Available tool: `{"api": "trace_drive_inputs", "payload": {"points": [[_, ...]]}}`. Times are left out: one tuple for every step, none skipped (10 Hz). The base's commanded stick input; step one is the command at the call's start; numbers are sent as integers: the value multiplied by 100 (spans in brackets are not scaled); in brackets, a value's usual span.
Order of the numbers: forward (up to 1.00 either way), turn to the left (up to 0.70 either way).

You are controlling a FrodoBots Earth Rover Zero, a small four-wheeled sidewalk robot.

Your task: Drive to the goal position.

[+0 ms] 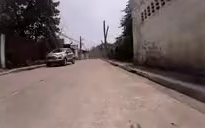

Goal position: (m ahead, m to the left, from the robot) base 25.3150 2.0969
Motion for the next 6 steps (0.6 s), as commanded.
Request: {"api": "trace_drive_inputs", "payload": {"points": [[100, 1], [100, 26], [100, 40], [100, 40], [100, 33], [100, 24]]}}
